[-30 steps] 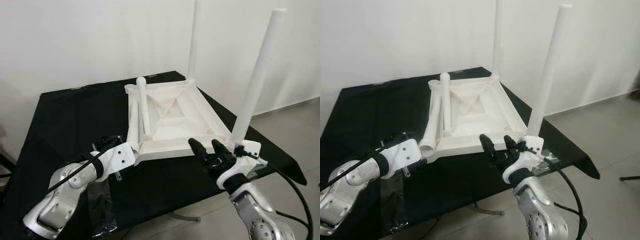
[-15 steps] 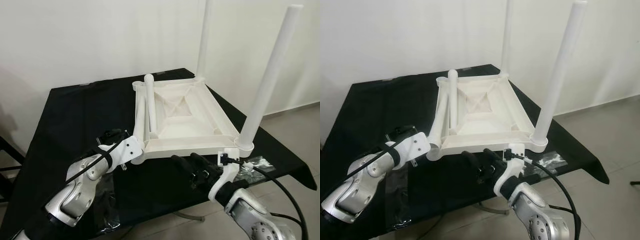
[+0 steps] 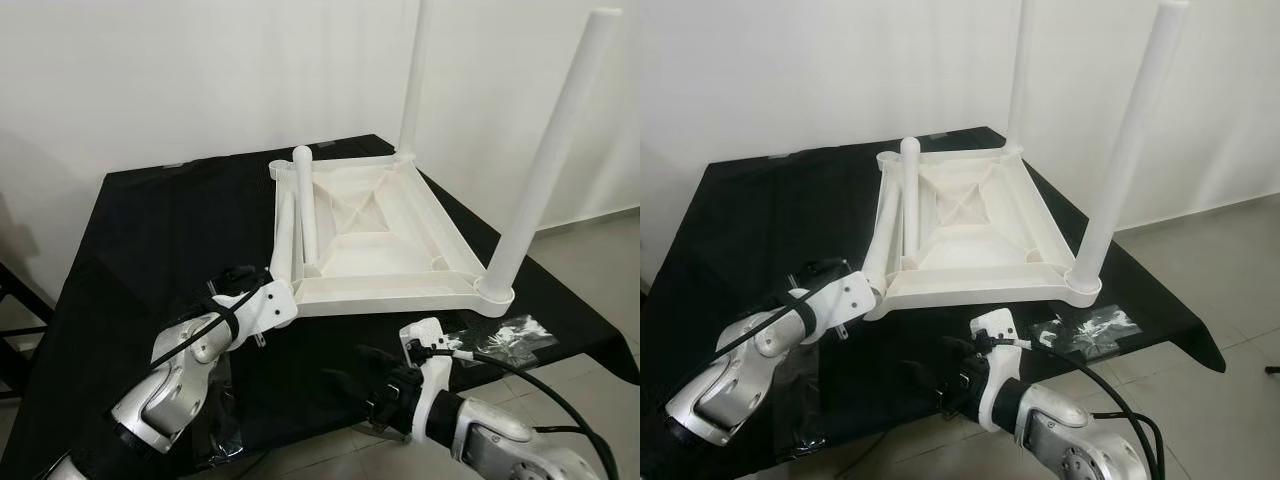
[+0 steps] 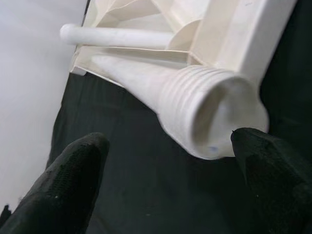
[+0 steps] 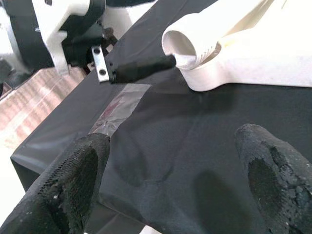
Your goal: Building children table
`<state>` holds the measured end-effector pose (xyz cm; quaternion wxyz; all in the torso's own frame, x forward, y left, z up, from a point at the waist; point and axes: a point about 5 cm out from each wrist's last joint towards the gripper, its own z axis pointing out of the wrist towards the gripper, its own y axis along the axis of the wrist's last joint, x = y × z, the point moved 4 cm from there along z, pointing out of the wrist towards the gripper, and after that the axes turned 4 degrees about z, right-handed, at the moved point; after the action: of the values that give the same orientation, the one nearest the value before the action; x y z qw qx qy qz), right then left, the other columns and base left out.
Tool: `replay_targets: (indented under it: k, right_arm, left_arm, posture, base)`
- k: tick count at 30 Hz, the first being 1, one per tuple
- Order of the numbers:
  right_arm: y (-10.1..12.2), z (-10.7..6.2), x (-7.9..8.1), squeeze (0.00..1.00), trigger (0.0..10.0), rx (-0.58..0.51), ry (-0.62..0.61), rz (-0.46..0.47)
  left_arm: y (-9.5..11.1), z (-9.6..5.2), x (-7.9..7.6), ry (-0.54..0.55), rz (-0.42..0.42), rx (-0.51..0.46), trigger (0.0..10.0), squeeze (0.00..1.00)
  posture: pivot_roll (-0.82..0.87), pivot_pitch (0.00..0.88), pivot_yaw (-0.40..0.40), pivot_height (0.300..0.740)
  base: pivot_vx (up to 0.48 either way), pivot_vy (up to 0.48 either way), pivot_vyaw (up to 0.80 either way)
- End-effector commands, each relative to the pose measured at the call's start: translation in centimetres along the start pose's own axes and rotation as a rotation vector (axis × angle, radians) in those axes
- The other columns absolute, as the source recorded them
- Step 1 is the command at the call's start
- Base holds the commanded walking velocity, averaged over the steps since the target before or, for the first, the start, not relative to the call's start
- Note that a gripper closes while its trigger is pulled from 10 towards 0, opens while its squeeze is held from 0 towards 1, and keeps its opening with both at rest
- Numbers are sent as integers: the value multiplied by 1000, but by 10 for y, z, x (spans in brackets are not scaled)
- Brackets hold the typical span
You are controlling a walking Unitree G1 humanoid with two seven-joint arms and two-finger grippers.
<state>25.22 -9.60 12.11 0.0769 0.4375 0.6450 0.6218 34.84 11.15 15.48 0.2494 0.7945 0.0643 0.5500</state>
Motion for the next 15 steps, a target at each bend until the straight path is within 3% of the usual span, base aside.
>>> replay_targets:
  k: [1,15]
  right_arm:
    - [0,-1,2,0,10000,8,13,5]
    - [-1,0,6,0,10000,4,24,18]
  left_arm:
    - [2,4,-2,-2,9,-2,10000,0]
    - [11,23,4,52,24,-11,10000,0]
  posture:
    - [-101,19,36,740]
    - [-110,13,47,740]
  base:
    - [0,0,0]
    - [0,0,0]
